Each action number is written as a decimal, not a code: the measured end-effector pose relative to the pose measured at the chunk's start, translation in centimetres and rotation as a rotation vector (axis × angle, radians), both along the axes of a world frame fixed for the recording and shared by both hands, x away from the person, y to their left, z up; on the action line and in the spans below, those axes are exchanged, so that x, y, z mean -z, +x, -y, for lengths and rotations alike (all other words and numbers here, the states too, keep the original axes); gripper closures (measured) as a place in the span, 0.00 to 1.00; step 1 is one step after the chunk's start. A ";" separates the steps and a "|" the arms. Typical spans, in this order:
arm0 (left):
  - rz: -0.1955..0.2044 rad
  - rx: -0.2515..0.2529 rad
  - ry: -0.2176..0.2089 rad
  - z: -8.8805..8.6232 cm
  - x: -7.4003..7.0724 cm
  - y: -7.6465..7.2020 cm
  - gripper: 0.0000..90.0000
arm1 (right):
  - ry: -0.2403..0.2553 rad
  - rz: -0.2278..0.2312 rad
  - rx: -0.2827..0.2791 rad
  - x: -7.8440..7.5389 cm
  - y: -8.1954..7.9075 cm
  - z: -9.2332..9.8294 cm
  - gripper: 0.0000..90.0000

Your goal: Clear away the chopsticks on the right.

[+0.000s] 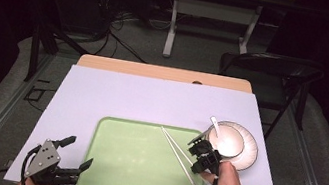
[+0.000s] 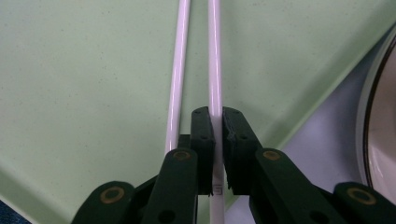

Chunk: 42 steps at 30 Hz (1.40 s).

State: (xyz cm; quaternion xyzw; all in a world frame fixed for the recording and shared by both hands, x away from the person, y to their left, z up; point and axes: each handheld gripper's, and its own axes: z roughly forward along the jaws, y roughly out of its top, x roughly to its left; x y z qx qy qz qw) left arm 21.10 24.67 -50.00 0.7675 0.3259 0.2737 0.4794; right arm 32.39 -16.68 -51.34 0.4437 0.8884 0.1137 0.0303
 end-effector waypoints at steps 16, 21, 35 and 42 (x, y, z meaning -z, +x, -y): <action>-0.003 0.003 0.010 0.1 0.0 0.0 0.17 | -0.010 0.017 -0.034 0.7 -0.2 -0.7 0.71; 0.000 -0.007 -0.002 -0.1 0.0 -0.2 0.17 | 0.014 0.047 -0.047 0.1 -0.5 -0.1 0.53; 0.002 0.001 0.003 -0.1 0.0 -0.2 0.17 | 0.101 0.315 -0.160 -3.4 -2.2 1.0 0.16; 0.002 -0.001 0.002 -0.1 0.0 -0.2 0.18 | 0.170 0.452 -0.176 -5.0 -3.8 2.6 0.05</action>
